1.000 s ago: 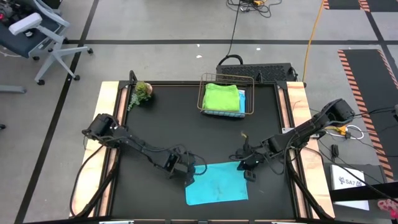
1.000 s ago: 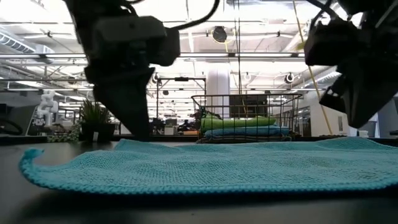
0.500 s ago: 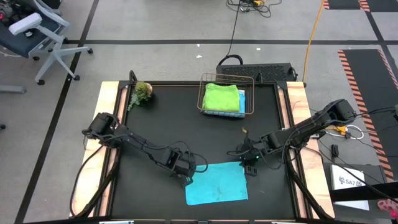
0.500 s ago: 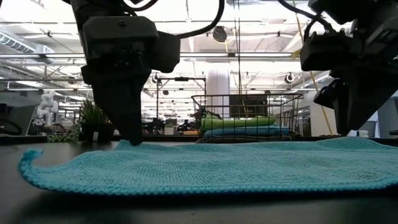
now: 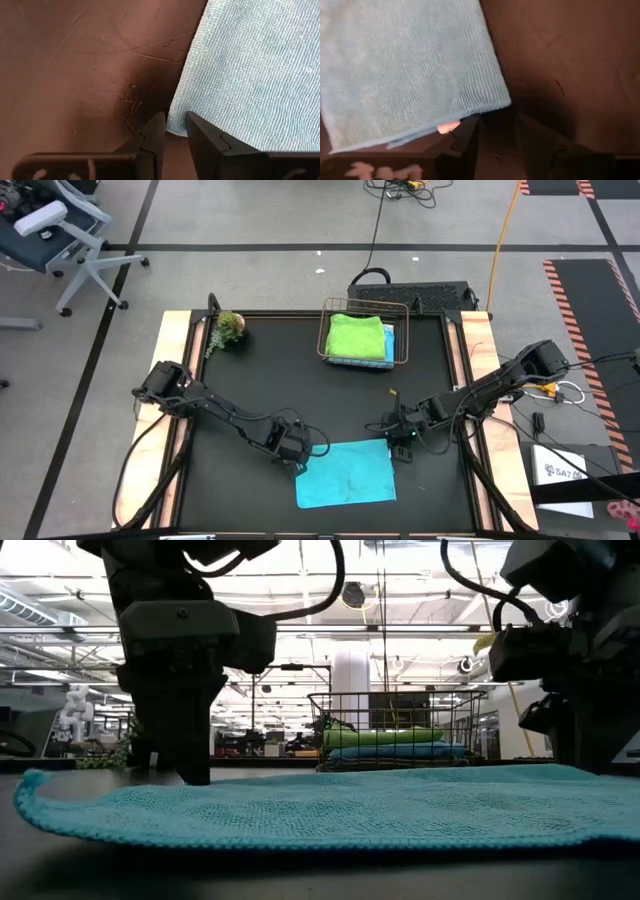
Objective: Fold microfiber towels
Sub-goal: Fold the blue towel
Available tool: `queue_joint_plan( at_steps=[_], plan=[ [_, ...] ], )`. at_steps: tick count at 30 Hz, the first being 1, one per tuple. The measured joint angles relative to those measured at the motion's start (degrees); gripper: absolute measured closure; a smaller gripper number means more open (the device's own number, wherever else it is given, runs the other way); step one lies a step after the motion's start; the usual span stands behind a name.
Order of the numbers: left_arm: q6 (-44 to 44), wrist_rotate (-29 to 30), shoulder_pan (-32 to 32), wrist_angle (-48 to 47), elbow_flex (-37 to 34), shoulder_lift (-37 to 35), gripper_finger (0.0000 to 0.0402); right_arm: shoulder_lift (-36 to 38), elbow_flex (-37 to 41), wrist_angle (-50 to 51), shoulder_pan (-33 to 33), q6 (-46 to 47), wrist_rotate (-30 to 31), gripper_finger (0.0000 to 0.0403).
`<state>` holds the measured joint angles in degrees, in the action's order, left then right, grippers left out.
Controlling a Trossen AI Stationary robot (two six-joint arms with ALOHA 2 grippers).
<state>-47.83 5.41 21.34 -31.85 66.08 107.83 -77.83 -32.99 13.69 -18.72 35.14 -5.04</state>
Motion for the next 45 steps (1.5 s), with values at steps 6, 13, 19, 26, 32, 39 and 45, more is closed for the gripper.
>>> queue_joint_plan(
  at_steps=[6, 13, 19, 26, 32, 39, 45],
  plan=[
    [-0.3, -0.3, 0.0, 0.9, -0.3, -0.1, 0.032, -0.1, 0.3, -4.6, 0.0, -0.3, -1.2, 0.0286],
    [-0.5, -0.4, 0.0, 1.8, -0.4, -0.1, 0.0321, -0.1, 0.3, -5.3, 0.0, 0.1, -1.0, 0.0312],
    [-0.6, -0.5, 0.0, 1.9, -0.4, -0.1, 0.0321, -0.1, 0.3, -5.4, 0.0, 0.7, -0.9, 0.0355],
    [-0.6, -0.4, 0.0, 1.9, -0.4, -0.1, 0.0341, 0.3, 0.3, -5.3, 0.0, 1.7, -1.0, 0.04],
    [0.8, 0.5, -0.5, 1.9, -0.3, -1.0, 0.0392, 3.6, -0.9, -4.7, 1.4, 0.9, 0.9, 0.0402],
    [3.4, 5.8, -2.5, 0.1, -0.2, -6.7, 0.0397, 9.9, -4.2, 7.3, 5.2, -4.5, 4.1, 0.0402],
    [7.4, 14.7, -5.4, -6.8, -0.2, -16.2, 0.0397, 16.6, -7.2, 14.6, 9.6, -10.1, 9.2, 0.0402]
  ],
)
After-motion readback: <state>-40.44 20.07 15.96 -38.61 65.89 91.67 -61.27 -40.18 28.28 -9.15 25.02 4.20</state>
